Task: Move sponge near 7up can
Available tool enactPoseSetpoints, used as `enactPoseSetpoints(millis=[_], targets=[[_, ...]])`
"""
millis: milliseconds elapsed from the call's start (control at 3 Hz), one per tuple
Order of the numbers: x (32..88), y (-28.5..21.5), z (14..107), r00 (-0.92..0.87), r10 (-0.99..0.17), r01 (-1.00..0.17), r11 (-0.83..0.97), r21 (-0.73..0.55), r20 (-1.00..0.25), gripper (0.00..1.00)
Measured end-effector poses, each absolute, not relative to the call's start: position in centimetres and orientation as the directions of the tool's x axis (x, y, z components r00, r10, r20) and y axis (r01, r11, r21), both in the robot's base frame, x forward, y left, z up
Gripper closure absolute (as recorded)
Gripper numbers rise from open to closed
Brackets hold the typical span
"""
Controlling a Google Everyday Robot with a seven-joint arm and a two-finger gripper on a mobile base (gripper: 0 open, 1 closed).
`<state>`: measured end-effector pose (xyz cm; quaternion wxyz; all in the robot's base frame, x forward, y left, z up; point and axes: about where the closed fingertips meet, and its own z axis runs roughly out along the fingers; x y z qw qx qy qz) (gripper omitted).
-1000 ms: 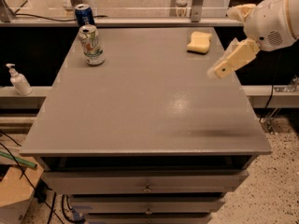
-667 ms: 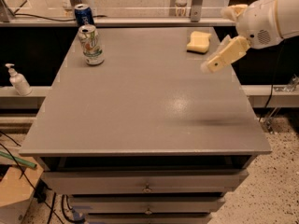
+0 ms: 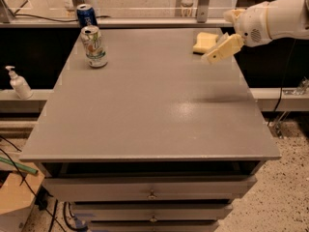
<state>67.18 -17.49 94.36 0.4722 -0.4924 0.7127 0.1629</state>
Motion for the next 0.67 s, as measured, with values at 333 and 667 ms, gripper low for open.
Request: enactPoseSetpoints(millis=[333, 667], targets=[[67.5, -17.51, 94.23, -0.07, -0.545, -0.854, 0.466, -0.233, -0.836, 0.0], [67.78, -17.27, 93.73, -0.085, -0.534, -0.851, 0.478, -0.218, -0.841, 0.0]])
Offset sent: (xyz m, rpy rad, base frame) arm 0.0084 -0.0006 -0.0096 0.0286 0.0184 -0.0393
